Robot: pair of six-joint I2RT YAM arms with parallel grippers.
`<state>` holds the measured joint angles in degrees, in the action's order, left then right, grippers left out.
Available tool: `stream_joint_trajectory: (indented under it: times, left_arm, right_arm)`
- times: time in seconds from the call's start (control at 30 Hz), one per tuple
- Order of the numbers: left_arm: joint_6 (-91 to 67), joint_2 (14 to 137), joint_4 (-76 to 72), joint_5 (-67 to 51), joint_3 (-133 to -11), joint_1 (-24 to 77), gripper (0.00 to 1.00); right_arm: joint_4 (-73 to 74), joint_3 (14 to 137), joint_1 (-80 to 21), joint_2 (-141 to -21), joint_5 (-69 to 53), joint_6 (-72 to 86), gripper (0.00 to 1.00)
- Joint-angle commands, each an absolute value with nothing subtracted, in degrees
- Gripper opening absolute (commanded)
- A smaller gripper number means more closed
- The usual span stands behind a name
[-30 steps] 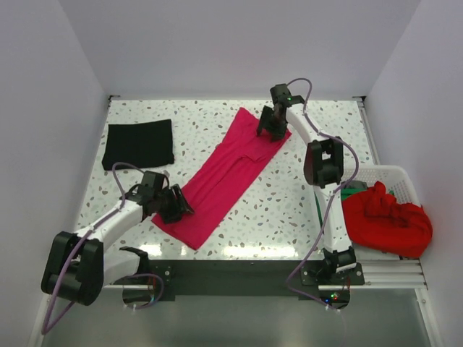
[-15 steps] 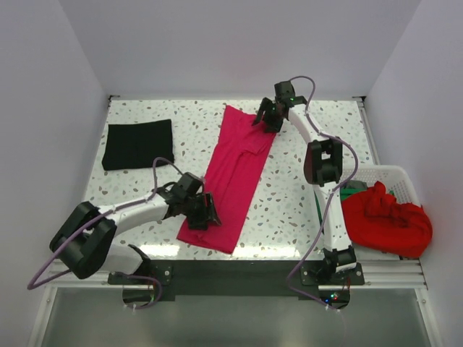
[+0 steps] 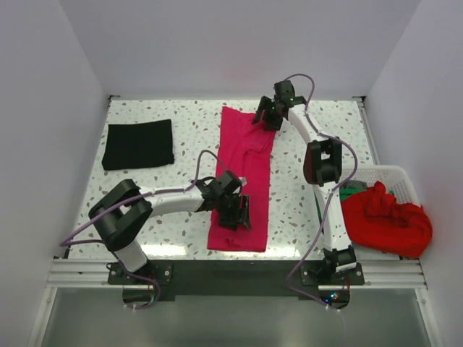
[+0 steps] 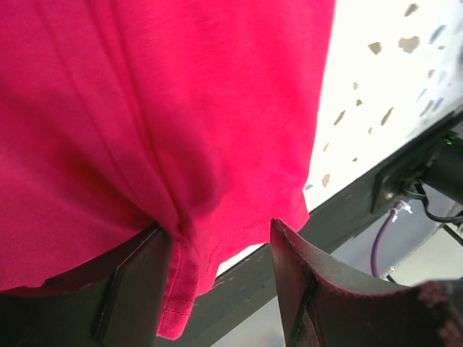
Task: Fold and stack the t-shirts
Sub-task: Fold the tshirt
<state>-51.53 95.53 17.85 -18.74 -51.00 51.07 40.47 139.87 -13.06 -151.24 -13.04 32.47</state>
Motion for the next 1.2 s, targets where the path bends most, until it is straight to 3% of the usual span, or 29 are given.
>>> stream_joint_trajectory:
  times: [0.0,0.4,0.7,0.9,1.17]
  left_arm:
    - [-49.7,96.2,14.1,-21.0,-54.9,52.1,0.61]
    - [-51.6,95.3,18.7,-22.6,-57.7,56.2,0.61]
    - [-55.0,87.5,26.3,-18.8,-56.2,57.9,0.65]
    - [-60.0,75.5,27.1,-12.9,-50.2,57.9,0.67]
    - [-64.7,70.5,30.3,-6.4,-41.9,55.9,0.67]
  right_arm:
    - [42.8,138.3,-12.6,-154.0,-9.3,29.0,0.68]
    - [44.8,135.8,-12.6,-150.3,-10.0,25.5,0.69]
    - [45.5,132.3,-12.6,-144.5,-14.4,21.7,0.70]
    - [45.3,124.2,-12.5,-136.5,-16.5,20.4,0.70]
    - [42.4,108.7,-13.5,-120.1,-16.8,19.8,0.70]
